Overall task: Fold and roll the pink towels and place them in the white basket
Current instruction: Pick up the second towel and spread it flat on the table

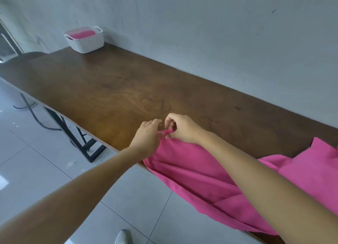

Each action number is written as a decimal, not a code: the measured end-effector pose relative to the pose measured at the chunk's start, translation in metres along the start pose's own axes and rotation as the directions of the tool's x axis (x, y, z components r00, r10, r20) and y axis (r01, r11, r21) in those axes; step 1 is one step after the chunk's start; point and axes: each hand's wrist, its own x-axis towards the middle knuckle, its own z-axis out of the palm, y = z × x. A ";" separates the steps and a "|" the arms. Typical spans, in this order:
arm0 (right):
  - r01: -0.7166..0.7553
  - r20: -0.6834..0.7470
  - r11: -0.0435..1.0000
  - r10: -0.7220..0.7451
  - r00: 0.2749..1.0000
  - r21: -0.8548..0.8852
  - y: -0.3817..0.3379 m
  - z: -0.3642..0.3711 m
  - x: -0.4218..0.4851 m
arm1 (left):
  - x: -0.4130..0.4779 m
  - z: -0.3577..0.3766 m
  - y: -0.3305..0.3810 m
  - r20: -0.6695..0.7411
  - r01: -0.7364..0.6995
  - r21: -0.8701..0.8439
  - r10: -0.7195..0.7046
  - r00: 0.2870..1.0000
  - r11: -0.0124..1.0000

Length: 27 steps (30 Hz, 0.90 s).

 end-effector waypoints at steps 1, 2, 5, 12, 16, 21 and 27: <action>0.014 -0.025 1.000 -0.013 1.000 0.022 0.000 -0.003 -0.004 | 0.007 -0.001 0.006 0.064 0.039 -0.076 -0.034 0.997 0.996; 0.022 -0.045 0.999 -0.021 0.999 0.036 0.000 -0.005 -0.008 | 0.011 -0.001 0.012 0.112 0.076 -0.143 -0.060 0.992 0.987; 0.022 -0.068 0.998 -0.018 0.998 0.061 0.002 -0.015 -0.019 | 0.015 -0.001 0.025 0.121 0.028 -0.176 -0.007 0.993 0.984; -0.053 0.003 0.998 0.053 0.999 0.014 -0.001 -0.034 -0.039 | 0.008 -0.013 0.017 0.050 -0.187 -0.114 0.194 0.980 0.976; -0.140 0.070 0.986 0.146 0.987 -0.092 -0.004 -0.050 -0.044 | 0.010 -0.035 -0.005 0.003 -0.233 -0.140 0.235 0.972 0.962; -0.249 0.015 0.954 0.255 0.967 -0.169 -0.016 -0.065 -0.049 | 0.020 -0.068 -0.050 -0.024 -0.240 -0.136 0.239 0.971 0.961; -0.359 -0.107 0.913 0.345 0.933 -0.193 -0.055 -0.062 -0.044 | 0.038 -0.116 -0.132 0.016 -0.246 -0.132 0.250 0.968 0.960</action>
